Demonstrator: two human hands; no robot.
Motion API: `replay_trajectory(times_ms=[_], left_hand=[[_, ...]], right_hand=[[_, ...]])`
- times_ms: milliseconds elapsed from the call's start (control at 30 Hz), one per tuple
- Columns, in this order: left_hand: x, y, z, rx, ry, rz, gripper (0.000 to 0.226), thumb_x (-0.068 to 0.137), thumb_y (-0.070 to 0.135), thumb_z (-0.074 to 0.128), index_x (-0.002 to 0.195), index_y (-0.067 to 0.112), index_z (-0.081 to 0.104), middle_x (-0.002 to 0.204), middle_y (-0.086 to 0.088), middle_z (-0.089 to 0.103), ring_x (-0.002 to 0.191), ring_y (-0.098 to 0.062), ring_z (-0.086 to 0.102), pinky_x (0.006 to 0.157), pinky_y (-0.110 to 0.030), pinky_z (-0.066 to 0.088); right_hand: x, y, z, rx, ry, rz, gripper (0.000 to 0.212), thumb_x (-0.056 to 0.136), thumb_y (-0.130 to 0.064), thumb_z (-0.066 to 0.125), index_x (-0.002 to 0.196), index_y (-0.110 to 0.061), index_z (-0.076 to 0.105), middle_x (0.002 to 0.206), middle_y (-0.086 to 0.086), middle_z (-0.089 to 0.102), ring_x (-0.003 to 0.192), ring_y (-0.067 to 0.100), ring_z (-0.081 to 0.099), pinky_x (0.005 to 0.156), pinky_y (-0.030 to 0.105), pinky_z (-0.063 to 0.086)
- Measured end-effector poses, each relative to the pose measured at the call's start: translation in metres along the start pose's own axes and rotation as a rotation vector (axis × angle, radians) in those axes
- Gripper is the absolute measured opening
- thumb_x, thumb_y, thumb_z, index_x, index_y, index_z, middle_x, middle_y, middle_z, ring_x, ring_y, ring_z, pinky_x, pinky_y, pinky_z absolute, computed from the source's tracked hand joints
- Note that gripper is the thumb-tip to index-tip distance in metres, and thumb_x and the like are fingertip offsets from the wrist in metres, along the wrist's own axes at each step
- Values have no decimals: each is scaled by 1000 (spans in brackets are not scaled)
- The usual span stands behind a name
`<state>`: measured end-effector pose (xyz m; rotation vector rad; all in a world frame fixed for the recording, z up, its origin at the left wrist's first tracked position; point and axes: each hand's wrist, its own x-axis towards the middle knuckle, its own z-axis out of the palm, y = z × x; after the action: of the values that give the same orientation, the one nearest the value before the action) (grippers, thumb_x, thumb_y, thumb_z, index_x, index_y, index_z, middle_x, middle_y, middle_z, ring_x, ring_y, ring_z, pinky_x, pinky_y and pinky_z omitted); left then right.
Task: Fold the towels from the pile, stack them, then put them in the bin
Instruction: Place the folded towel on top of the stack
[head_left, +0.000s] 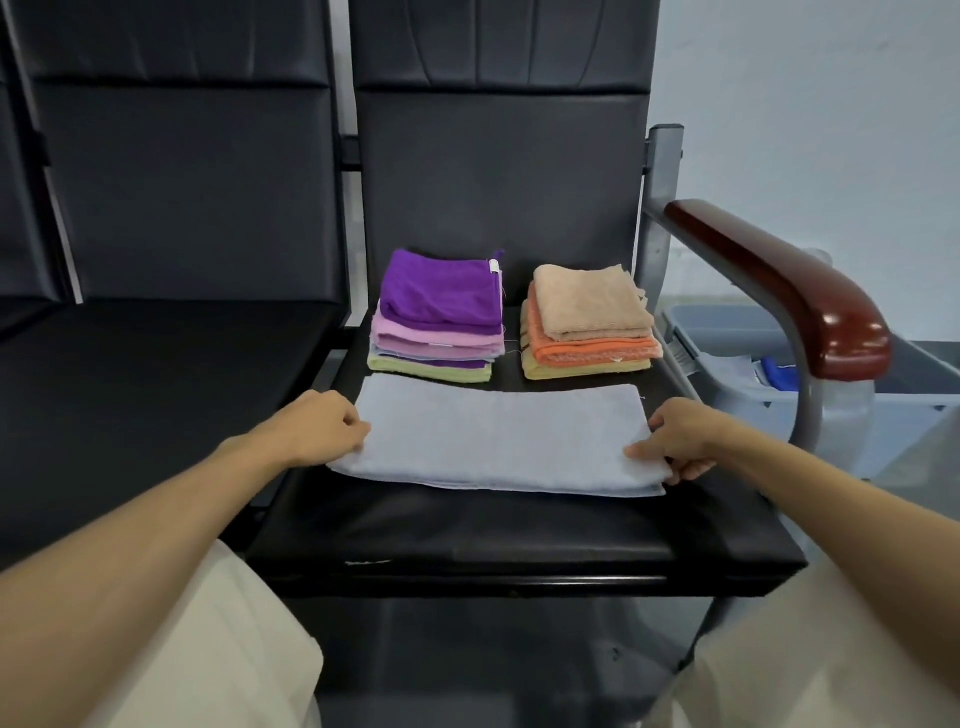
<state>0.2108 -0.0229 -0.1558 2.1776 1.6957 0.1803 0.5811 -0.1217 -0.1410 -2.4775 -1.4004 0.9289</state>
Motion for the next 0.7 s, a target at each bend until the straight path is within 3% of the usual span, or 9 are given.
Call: replay_trajectory(times_ms=[133,200,267,300,433,533,633,700], left_hand=[[18,3,10,21,87,-73,27,92,33,52,85,9,63,97,-11,67,88,-29,63,81,-42,52],[24,5,12,30,58,-116,33,88,42,59,100,11,57,111,-9,60,96,-27,60,84,-39,50],[27,6,14,71,-34,-182,61,81,51,67,119,8,48,123,-10,54,106,-27,57,87,-39,49],[28,5,15,83,-77,-205,68,79,51,70,124,6,46,125,-10,53,108,-27,57,88,-37,49],[29,5,12,-36,-157,-222,47,77,37,77,106,6,58,111,-8,61,96,-22,59,80,-31,50],[21,7,9,-198,-135,-231,25,75,18,77,84,9,55,94,-6,58,84,-20,54,64,-27,42],[14,7,4,-359,-133,-281,23,72,5,73,86,11,55,99,-9,58,88,-23,55,65,-29,43],[8,7,0,-439,-165,-319,39,65,4,75,101,7,59,108,-12,60,98,-27,58,75,-35,52]], right_hand=[[11,-2,6,-63,136,21,38,91,-41,61,90,-3,59,63,6,59,50,16,55,41,23,42],[14,-6,11,-35,123,16,49,89,-43,65,112,-2,53,85,8,61,67,19,58,45,25,44],[14,-11,18,-9,83,16,73,84,-41,72,133,-1,36,115,11,55,87,22,57,50,26,46],[14,-12,20,-8,68,14,79,82,-39,74,136,-1,31,120,12,53,90,22,55,52,26,46],[19,-6,16,85,-28,-2,55,78,-27,79,118,-3,51,94,8,60,76,20,57,55,27,46],[16,1,9,209,-170,-8,50,71,-17,84,111,-5,59,104,12,69,97,28,67,75,36,58],[5,-1,2,298,-367,-26,46,69,-5,82,112,-4,64,105,11,73,101,27,68,81,38,57],[1,-1,-1,330,-444,-37,48,68,-4,80,114,-6,64,105,11,74,101,27,68,83,39,56]])
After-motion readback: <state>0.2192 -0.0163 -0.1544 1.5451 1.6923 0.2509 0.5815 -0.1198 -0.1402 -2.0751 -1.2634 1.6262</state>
